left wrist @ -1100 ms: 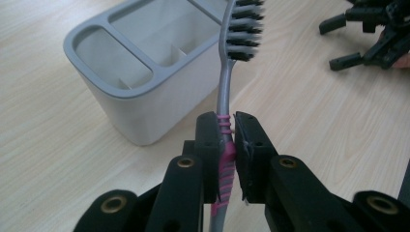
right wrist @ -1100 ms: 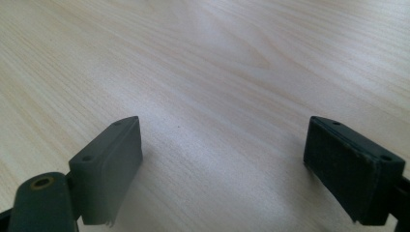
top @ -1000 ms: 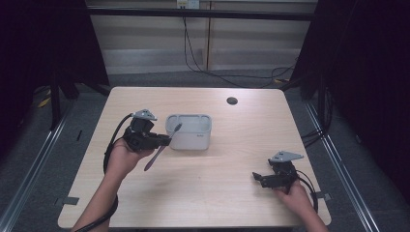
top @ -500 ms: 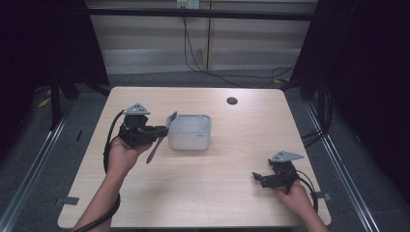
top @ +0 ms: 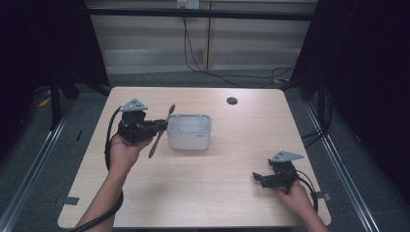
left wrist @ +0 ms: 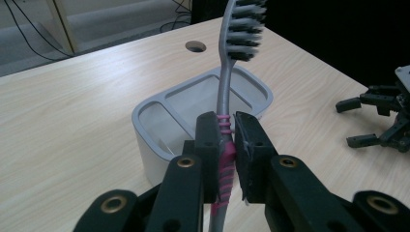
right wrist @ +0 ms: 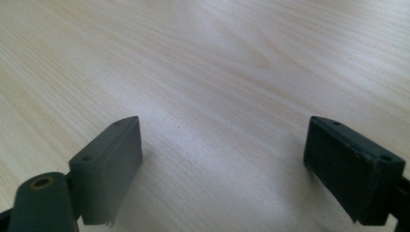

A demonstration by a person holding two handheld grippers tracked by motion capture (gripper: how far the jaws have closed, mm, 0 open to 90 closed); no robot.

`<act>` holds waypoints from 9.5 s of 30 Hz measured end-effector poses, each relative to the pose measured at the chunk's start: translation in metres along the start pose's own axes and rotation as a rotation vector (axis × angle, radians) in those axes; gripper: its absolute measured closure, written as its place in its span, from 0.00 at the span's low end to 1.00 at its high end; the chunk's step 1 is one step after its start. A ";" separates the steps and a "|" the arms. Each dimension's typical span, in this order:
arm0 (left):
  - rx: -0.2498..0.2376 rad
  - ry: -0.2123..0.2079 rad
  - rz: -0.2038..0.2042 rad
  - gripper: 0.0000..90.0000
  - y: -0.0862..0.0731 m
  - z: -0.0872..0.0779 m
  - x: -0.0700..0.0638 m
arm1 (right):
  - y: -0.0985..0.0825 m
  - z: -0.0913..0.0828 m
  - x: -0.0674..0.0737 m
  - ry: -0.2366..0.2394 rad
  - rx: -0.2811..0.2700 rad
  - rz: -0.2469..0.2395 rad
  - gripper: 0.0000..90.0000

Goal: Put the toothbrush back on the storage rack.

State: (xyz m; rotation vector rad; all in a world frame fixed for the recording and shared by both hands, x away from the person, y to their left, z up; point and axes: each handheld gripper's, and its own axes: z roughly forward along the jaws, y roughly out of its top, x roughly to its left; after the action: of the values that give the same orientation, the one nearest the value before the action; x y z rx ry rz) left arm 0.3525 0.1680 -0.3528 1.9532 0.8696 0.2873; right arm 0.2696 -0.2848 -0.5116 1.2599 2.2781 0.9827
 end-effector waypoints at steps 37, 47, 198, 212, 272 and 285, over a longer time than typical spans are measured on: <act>-0.129 0.029 -0.043 0.90 0.020 0.003 0.007 | 0.000 0.000 0.000 0.000 0.000 0.001 0.14; -0.165 0.021 -0.053 0.90 0.031 0.006 0.007 | 0.000 0.000 0.000 0.000 0.000 0.000 0.14; -0.203 0.118 -0.142 0.90 -0.001 0.067 0.030 | 0.000 0.000 0.000 0.003 0.000 0.003 0.14; -0.187 0.120 -0.147 0.90 -0.011 0.070 0.028 | 0.000 0.000 0.000 0.003 0.000 0.002 0.14; -0.131 0.131 -0.096 0.89 -0.042 0.067 0.008 | 0.000 0.000 0.000 0.003 0.001 0.004 0.14; -0.118 0.137 -0.088 0.89 -0.044 0.062 0.008 | 0.000 0.000 0.000 0.003 0.000 0.003 0.14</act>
State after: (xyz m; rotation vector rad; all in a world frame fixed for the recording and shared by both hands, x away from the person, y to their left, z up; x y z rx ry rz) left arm 0.3710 0.1453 -0.4232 1.7966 1.0025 0.4155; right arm 0.2697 -0.2849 -0.5116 1.2631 2.2794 0.9862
